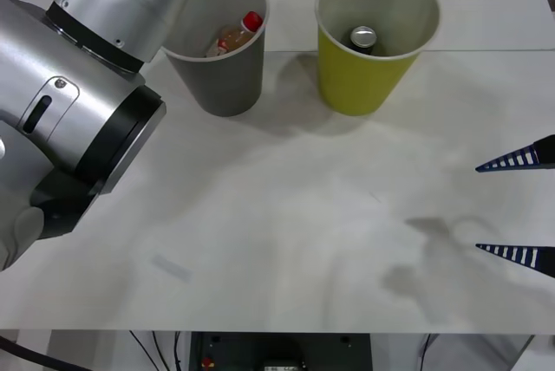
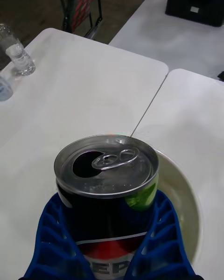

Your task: Put the can into the green bin and the plastic bottle into the gray bin

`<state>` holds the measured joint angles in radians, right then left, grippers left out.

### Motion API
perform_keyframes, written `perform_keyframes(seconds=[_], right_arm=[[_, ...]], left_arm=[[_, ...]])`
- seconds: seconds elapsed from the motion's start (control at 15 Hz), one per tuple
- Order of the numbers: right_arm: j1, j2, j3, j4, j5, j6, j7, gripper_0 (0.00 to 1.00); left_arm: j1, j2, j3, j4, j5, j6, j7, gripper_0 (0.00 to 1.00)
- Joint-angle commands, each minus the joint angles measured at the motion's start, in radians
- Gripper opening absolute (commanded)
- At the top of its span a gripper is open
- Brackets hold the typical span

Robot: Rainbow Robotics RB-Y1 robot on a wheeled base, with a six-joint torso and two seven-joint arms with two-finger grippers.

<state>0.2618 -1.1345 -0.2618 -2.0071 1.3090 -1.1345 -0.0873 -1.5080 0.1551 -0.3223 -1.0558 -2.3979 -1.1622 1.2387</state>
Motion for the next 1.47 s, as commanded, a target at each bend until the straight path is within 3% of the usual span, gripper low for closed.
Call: perform_keyframes(seconds=[0.07,0.13,0.2,0.27,0.33,0.67,0.8,1.0,1.13,1.47], right_arm=[[0.000,0.000,0.000,0.000,0.000,0.000,0.000,1.00],[0.000,0.000,0.000,0.000,0.000,0.000,0.000,1.00],[0.000,0.000,0.000,0.000,0.000,0.000,0.000,1.00],[0.000,0.000,0.000,0.000,0.000,0.000,0.000,1.00],[0.000,0.000,0.000,0.000,0.000,0.000,0.000,1.00],[0.000,0.000,0.000,0.000,0.000,0.000,0.000,1.00],[0.000,0.000,0.000,0.000,0.000,0.000,0.000,1.00],[0.000,0.000,0.000,0.000,0.000,0.000,0.000,1.00],[0.000,0.000,0.000,0.000,0.000,0.000,0.000,1.00],[0.000,0.000,0.000,0.000,0.000,0.000,0.000,1.00]], left_arm=[[0.000,-0.017,-0.001,-0.001,-0.015,0.006,-0.001,0.03],[0.002,-0.022,-0.001,0.005,-0.027,0.007,-0.001,0.07],[0.002,-0.025,-0.001,0.005,-0.032,0.007,-0.005,0.33],[0.002,-0.025,-0.001,0.005,-0.033,0.007,-0.013,0.83],[0.002,-0.025,-0.001,0.005,-0.033,0.007,-0.015,1.00],[0.002,-0.014,-0.001,0.005,-0.041,-0.014,-0.016,1.00],[0.003,0.034,-0.001,0.005,0.029,-0.017,-0.031,1.00],[0.035,0.153,-0.001,-0.007,0.183,-0.019,-0.104,1.00],[0.131,0.265,-0.001,-0.125,0.273,-0.019,-0.127,1.00],[0.385,0.500,0.003,-0.481,0.329,-0.019,-0.133,1.00]])
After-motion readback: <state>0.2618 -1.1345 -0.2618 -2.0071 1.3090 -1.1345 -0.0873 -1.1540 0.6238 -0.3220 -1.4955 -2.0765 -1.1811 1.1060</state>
